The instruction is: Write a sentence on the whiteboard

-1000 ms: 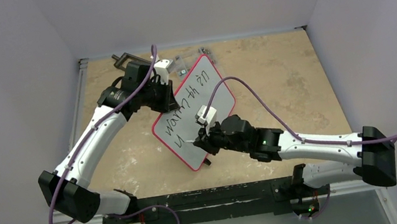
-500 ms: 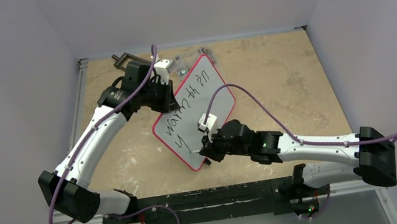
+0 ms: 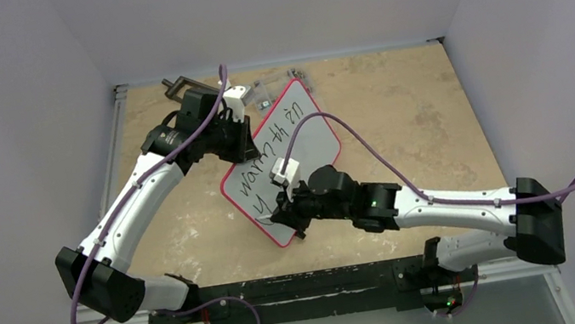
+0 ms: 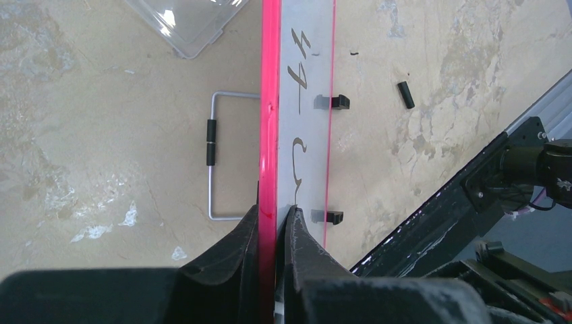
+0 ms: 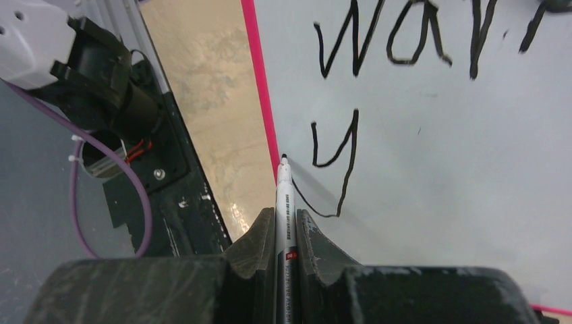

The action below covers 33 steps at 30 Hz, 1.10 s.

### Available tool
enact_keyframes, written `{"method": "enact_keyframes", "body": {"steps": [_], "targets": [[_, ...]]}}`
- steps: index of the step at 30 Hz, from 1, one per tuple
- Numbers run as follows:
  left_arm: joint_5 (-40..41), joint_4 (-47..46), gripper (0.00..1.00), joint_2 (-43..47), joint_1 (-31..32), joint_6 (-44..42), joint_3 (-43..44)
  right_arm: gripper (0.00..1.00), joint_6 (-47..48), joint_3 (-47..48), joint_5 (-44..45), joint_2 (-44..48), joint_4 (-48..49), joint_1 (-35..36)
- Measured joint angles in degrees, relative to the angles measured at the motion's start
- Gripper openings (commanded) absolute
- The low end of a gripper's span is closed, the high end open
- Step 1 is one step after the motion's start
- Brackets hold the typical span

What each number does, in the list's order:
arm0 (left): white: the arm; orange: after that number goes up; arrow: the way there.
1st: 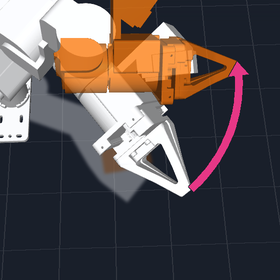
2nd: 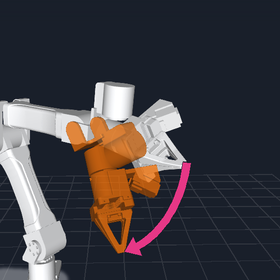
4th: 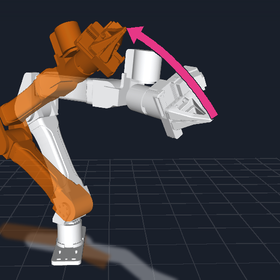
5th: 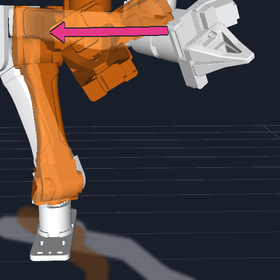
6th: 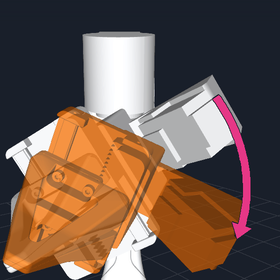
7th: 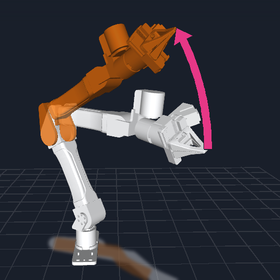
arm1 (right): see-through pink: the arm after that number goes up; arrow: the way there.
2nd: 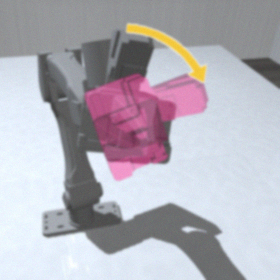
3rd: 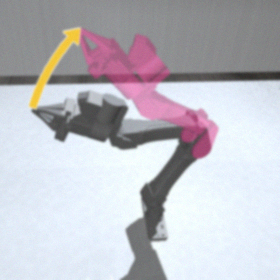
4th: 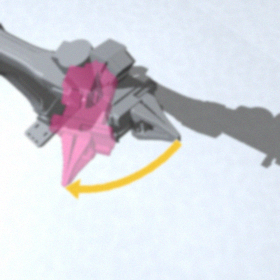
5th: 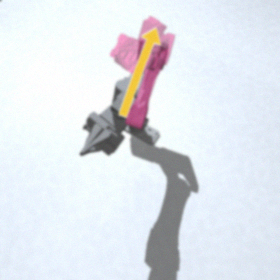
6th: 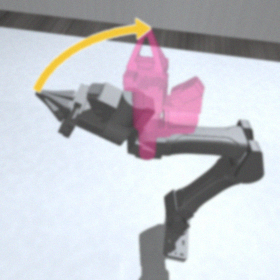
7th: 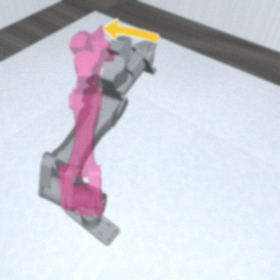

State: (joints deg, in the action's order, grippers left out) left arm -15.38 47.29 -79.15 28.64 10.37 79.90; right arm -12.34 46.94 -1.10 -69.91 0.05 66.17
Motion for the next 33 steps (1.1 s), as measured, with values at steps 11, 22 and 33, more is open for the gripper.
{"method": "enact_keyframes", "body": {"steps": [11, 22, 33], "targets": [[0.0, 0.0, 0.00, 0.0, 0.0, 0.4, 0.0, 0.00, 0.1, 1.1, 2.0, 4.8, 1.0, 0.0], [0.0, 0.1, 0.00, 0.0, 0.0, 0.6, 0.0, 0.00, -2.3, -2.1, 11.2, 7.1, 1.6, 0.0], [0.0, 0.1, 0.00, 0.0, 0.0, 0.6, 0.0, 0.00, -3.1, -2.3, 13.7, 4.3, 1.3, -0.1]]}}
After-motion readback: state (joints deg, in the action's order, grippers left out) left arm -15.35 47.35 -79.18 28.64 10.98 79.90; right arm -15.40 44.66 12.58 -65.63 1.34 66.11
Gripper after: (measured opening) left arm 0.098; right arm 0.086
